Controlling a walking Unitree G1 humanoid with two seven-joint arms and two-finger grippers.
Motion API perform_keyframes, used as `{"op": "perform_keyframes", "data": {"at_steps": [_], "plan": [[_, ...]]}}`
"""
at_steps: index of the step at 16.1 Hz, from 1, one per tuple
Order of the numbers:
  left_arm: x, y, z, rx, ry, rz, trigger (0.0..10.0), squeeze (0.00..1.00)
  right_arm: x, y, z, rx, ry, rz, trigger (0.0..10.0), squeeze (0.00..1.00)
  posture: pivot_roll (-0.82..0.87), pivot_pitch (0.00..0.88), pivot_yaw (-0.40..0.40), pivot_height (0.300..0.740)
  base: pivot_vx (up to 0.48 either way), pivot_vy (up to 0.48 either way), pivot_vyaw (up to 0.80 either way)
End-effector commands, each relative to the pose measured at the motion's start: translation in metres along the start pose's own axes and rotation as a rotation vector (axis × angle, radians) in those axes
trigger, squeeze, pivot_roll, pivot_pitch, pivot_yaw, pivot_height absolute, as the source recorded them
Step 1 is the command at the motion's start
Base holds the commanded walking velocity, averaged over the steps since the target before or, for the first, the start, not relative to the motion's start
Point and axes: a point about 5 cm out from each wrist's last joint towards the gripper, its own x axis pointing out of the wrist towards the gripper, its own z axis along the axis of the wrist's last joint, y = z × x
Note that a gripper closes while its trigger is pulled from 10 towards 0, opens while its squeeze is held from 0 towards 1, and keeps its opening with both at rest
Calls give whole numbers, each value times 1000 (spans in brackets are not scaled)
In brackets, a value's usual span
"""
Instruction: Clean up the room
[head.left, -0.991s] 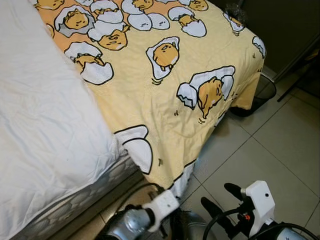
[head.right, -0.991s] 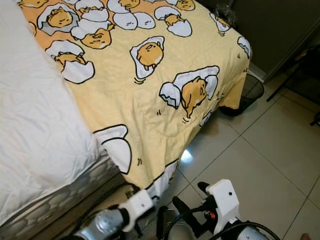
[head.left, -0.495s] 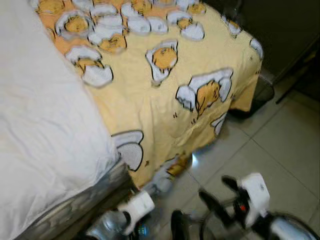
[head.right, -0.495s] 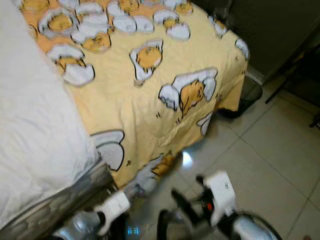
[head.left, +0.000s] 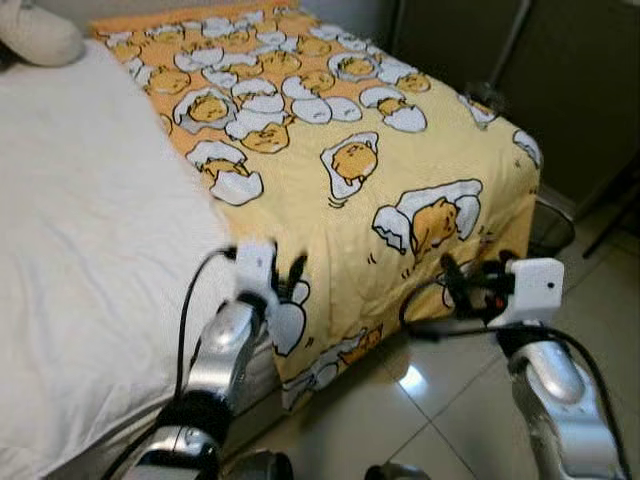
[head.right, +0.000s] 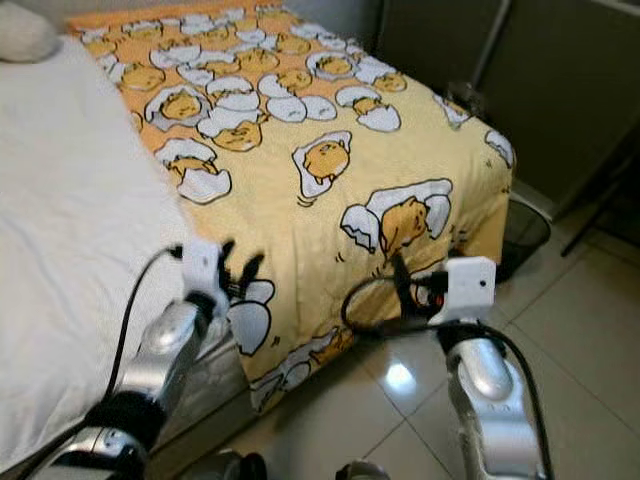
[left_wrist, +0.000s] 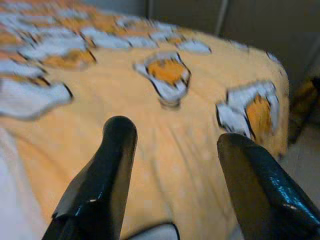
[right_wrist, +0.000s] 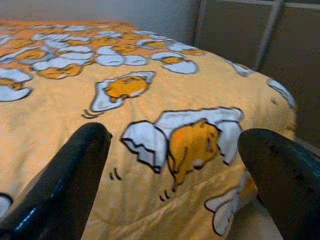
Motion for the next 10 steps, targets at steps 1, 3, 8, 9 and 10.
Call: {"op": "perform_keyframes", "data": {"at_steps": [1,3,8,9,10], "plan": [[4,5,13,2,-43,49,10000,1000,1,-10,-4,9,-5,-84,10000,0,-67,0,0,740,0,0,0],[3,10,18,-6,-51,74,10000,1000,3,-11,-12,19,-1,-135,10000,0,-62,0,0,740,0,0,0],[5,22,33,-122,-95,205,10000,1000,13,-19,-4,-17,-88,-204,10000,1000,-64,0,4,740,121,0,0],[5,23,35,-112,-93,199,10000,1000,14,-26,-1,-21,-102,-240,10000,1000,-61,0,7,740,0,0,0],[6,19,40,-71,-105,161,10000,569,15,-28,2,-2,-124,-242,10000,1000,-63,0,9,740,0,0,0]]}}
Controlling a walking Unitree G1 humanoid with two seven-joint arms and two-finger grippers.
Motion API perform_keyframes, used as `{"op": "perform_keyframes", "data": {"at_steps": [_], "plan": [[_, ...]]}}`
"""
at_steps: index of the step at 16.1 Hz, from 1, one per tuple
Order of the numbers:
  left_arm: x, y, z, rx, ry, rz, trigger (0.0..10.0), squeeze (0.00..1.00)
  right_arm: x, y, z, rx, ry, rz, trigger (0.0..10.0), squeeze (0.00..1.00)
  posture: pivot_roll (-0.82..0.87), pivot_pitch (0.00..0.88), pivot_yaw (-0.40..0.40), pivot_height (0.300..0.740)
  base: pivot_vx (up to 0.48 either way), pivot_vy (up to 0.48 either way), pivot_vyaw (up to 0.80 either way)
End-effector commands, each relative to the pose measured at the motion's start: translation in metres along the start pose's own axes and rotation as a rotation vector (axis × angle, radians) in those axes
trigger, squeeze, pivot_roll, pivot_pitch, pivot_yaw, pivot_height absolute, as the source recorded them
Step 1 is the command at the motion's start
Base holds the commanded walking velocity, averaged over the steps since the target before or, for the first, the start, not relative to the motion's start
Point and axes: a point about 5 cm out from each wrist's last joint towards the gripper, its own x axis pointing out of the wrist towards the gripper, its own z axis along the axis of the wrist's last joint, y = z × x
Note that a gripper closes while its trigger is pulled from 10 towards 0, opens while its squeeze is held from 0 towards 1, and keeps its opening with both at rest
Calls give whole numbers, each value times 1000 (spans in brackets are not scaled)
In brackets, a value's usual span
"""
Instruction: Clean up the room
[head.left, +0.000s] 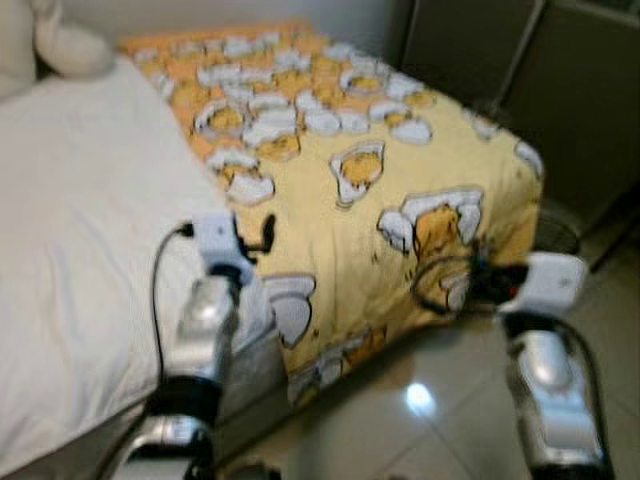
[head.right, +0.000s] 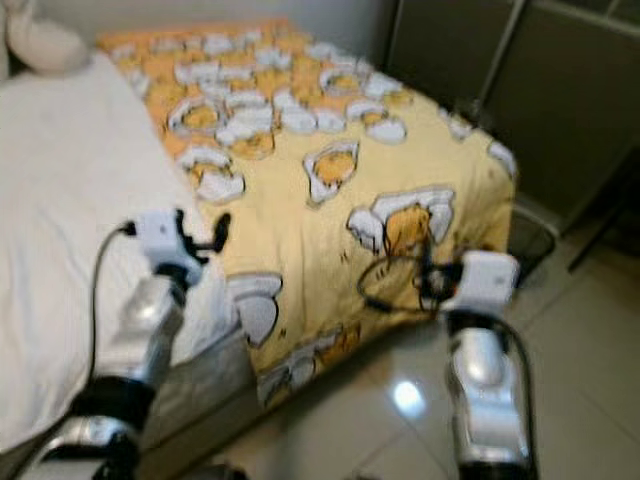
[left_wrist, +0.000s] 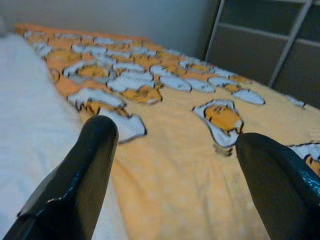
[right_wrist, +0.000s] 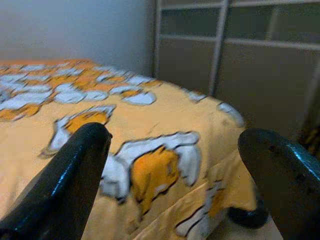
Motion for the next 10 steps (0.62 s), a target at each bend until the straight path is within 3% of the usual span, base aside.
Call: {"op": "perform_keyframes", "data": {"at_steps": [1,3,4,5,6,10], "plan": [[4,-11,10,21,-30,-49,10000,0,2,-4,2,1,-12,-33,10000,1000,-68,0,12,740,0,0,0],[9,-18,15,100,-21,-99,10000,0,-1,-2,-2,33,2,-54,10000,1000,-73,0,23,740,0,-240,0],[11,-21,16,96,-17,-112,10000,0,-2,-1,-5,29,16,-68,10000,925,-84,0,40,740,0,-480,0],[12,-23,16,102,-17,-120,10000,0,-2,1,-5,16,16,-63,10000,51,-94,0,49,740,0,-472,0],[13,-27,16,118,-15,-146,10000,0,-2,3,-4,4,3,-51,10000,0,-108,0,57,740,0,-472,0],[14,-37,11,110,12,-167,10000,0,-3,10,-2,-40,-9,-2,10000,0,-138,0,64,740,0,-472,0]]}}
